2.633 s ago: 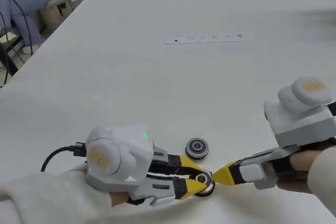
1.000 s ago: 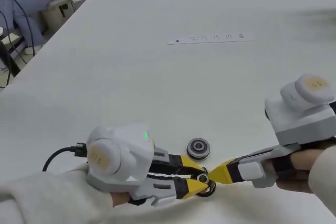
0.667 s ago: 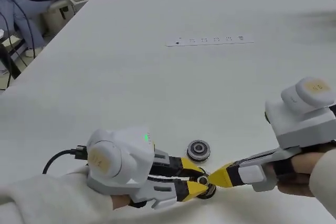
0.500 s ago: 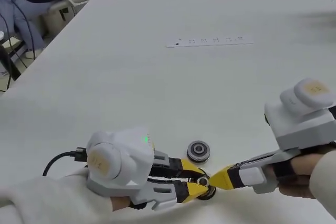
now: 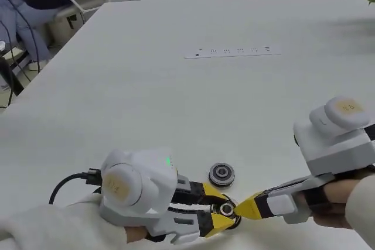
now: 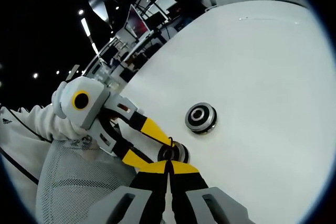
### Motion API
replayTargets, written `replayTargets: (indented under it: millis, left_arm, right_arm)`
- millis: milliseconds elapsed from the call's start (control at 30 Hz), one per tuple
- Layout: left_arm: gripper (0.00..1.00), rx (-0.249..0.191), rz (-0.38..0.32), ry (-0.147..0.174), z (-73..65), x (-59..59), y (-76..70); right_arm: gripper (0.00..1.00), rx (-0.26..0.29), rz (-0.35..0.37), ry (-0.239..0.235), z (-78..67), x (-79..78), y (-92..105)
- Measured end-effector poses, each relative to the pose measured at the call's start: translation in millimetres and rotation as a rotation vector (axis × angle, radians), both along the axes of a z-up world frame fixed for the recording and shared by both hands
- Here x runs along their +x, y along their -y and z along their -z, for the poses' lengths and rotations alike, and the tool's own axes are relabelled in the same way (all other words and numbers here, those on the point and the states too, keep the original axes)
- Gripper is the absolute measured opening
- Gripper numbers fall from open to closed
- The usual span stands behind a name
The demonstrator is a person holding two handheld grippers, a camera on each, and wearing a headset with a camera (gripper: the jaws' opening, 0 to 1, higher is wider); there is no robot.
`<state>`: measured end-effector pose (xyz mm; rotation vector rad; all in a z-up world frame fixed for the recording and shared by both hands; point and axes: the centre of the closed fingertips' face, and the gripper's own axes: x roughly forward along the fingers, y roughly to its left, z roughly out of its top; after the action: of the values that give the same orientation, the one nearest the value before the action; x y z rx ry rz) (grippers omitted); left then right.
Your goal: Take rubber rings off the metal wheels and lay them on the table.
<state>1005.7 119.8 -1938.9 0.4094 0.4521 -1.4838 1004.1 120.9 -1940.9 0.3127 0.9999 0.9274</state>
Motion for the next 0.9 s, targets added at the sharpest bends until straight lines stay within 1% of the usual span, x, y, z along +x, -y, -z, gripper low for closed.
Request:
replayTargets:
  millis: [33, 100, 167, 200, 233, 267, 333, 433, 467, 533, 567, 600, 700, 733, 800, 900]
  left_arm:
    - [0.16, 0.003, 0.001, -0.01, -0.1, -1.1, 0.1]
    - [0.18, 0.01, 0.003, -0.019, -0.7, -2.6, -0.2]
    - [0.2, 0.016, 0.004, -0.015, -2.1, -2.8, -0.9]
    - [0.21, 0.015, 0.004, -0.018, -3.6, -3.0, -1.1]
    - [0.22, 0.009, -0.001, -0.037, -6.5, -4.8, -1.5]
    - [0.22, 0.003, -0.002, -0.043, -9.0, -5.7, -1.7]
    - [0.24, -0.015, 0.005, -0.034, -16.8, -8.4, -2.1]
    - [0.25, -0.026, 0.009, -0.016, -26.8, -8.9, -2.9]
    - [0.26, -0.028, 0.009, -0.016, -27.7, -8.8, -3.2]
    - [0.31, -0.043, 0.013, -0.033, -33.9, -11.0, -2.8]
    - [0.34, -0.056, 0.02, -0.028, -38.4, -13.1, -2.0]
    - [0.38, -0.059, 0.024, -0.025, -40.7, -13.9, -2.1]
    - [0.45, -0.052, 0.032, -0.005, -46.7, -15.9, -4.2]
    - [0.46, -0.048, 0.035, 0.011, -48.4, -15.6, -6.5]
    - [0.48, -0.047, 0.036, 0.03, -52.2, -14.9, -10.7]
    - [0.53, -0.047, 0.015, 0.037, -57.2, -11.6, -18.1]
  right_arm:
    - [0.0, -0.001, 0.002, 0.0, 0.1, 0.4, 0.6]
    - [0.0, 0.0, 0.006, 0.002, 0.0, 1.5, 1.6]
    - [0.0, 0.002, 0.01, 0.004, -0.8, 2.3, 2.0]
    - [0.0, 0.003, 0.011, 0.005, -1.1, 2.5, 2.1]
    - [0.0, 0.004, 0.011, 0.005, -1.1, 2.4, 2.4]
    - [0.0, 0.003, 0.011, 0.007, -1.2, 2.7, 2.7]
    - [0.0, 0.002, 0.009, 0.014, -2.7, 3.0, 3.5]
    - [0.0, 0.014, 0.015, 0.02, -6.6, 4.7, 3.8]
    - [0.0, 0.016, 0.017, 0.02, -7.1, 5.0, 3.7]
    - [0.0, 0.017, 0.017, 0.023, -8.0, 4.8, 3.0]
    - [0.0, 0.017, 0.014, 0.026, -8.8, 4.9, 2.8]
    - [0.0, 0.017, 0.011, 0.029, -9.8, 4.6, 2.3]
    - [0.0, 0.015, -0.002, 0.049, -15.1, 2.3, -0.6]
    - [0.0, 0.016, -0.004, 0.053, -16.1, 2.3, -1.1]
    - [0.0, 0.019, -0.008, 0.063, -18.5, 2.3, -2.0]
    - [0.0, 0.033, 0.0, 0.072, -23.2, 3.7, -2.3]
